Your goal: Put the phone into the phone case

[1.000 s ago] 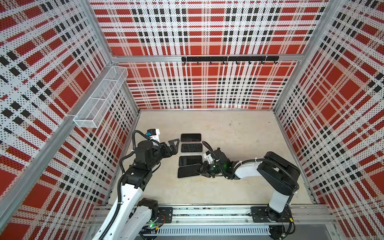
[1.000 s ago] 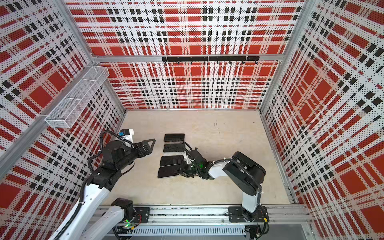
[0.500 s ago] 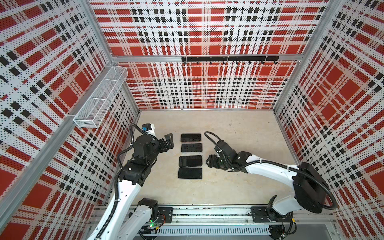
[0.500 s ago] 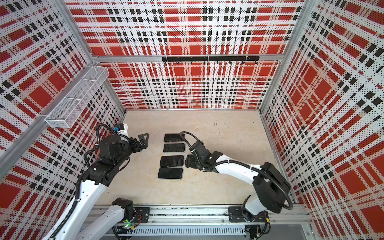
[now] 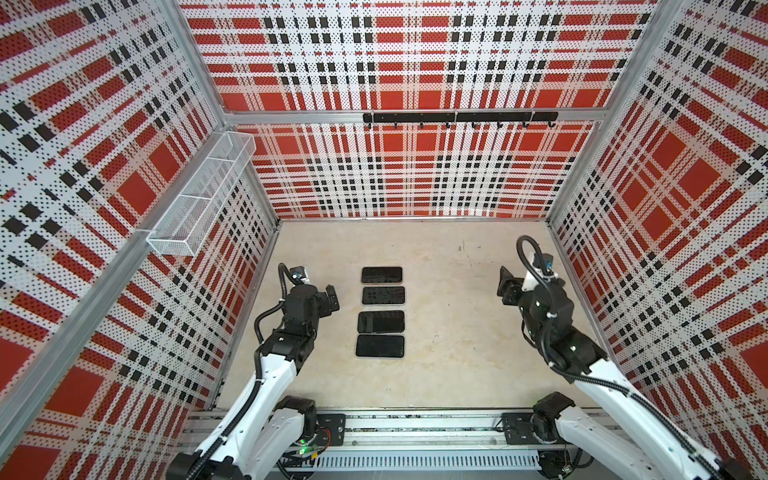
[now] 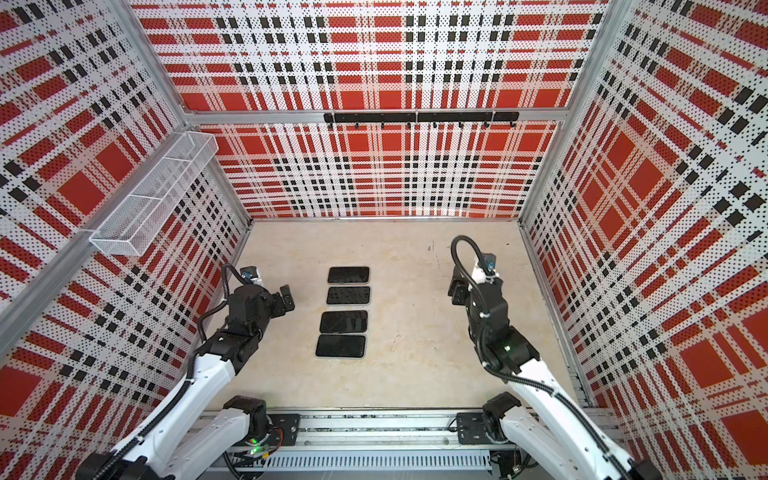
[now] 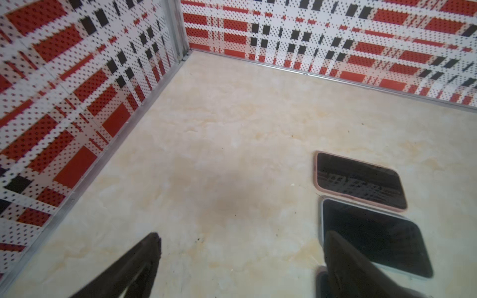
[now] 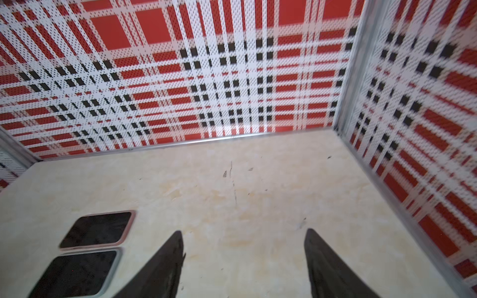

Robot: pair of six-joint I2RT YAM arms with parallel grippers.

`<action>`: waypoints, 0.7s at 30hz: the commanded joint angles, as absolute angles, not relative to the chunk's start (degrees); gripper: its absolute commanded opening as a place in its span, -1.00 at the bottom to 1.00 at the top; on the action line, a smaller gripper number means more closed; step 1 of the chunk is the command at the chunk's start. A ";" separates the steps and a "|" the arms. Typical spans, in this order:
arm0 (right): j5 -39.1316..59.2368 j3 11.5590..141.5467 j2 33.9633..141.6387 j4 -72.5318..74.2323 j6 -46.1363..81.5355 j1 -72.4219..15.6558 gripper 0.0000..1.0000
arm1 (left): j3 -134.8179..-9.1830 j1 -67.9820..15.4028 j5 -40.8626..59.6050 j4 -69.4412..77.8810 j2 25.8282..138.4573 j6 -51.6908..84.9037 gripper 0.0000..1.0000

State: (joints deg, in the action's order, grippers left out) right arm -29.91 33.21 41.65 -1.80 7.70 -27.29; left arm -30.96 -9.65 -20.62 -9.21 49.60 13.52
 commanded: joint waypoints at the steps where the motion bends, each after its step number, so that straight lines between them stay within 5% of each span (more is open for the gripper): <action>1: -34.23 25.76 38.03 14.19 -8.05 -26.98 0.61 | -29.45 -8.79 -25.05 -1.11 49.57 10.72 0.99; 8: -32.84 16.43 46.59 21.01 -7.80 -19.56 0.73 | -24.67 -3.50 -17.86 10.05 58.92 10.93 0.99; 21: -13.41 9.72 73.87 59.32 -5.07 -5.94 0.80 | -20.22 -2.11 -0.87 46.71 79.51 -2.97 0.99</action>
